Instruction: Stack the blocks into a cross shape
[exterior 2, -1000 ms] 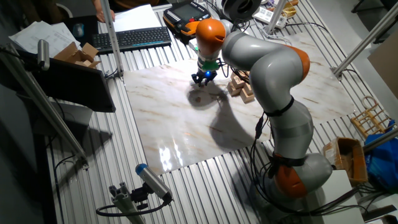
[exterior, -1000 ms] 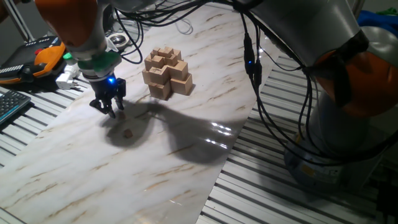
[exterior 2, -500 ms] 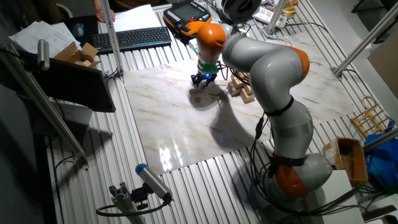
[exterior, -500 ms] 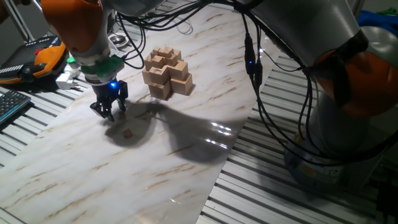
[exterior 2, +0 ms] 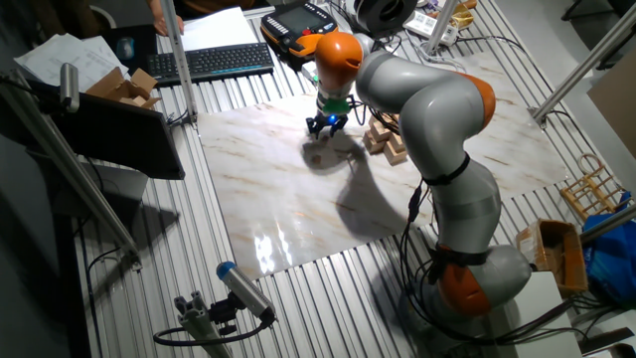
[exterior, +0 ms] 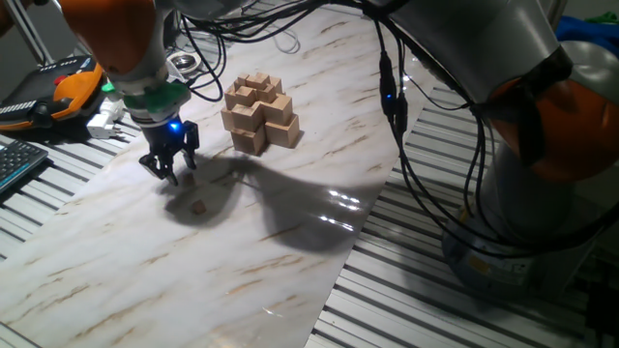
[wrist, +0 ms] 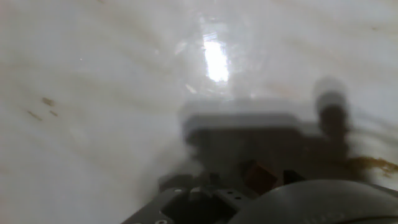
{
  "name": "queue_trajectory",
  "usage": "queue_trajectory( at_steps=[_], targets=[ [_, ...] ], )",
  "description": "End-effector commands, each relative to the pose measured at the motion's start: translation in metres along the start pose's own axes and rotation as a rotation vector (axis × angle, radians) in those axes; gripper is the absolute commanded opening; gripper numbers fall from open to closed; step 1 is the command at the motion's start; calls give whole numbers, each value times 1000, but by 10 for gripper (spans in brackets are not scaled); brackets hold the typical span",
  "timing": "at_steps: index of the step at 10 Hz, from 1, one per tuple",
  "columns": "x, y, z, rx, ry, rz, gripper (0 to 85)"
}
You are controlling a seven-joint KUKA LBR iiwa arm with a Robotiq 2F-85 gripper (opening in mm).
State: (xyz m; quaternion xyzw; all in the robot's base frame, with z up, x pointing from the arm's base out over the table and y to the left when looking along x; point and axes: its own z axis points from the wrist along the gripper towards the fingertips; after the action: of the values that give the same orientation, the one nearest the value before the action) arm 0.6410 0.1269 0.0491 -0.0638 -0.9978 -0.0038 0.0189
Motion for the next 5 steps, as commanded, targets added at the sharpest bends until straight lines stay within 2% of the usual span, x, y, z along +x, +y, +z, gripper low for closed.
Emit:
queue_trajectory(
  at_steps=[1, 2, 3, 4, 5],
  targets=[
    [2, -3, 0, 10, -2, 28, 510],
    [4, -5, 0, 2, -3, 83, 510],
    [5, -3, 1, -14, 4, 185, 510],
    [6, -2, 4, -22, -8, 261, 340],
    [6, -1, 6, -20, -22, 301, 340]
  ],
)
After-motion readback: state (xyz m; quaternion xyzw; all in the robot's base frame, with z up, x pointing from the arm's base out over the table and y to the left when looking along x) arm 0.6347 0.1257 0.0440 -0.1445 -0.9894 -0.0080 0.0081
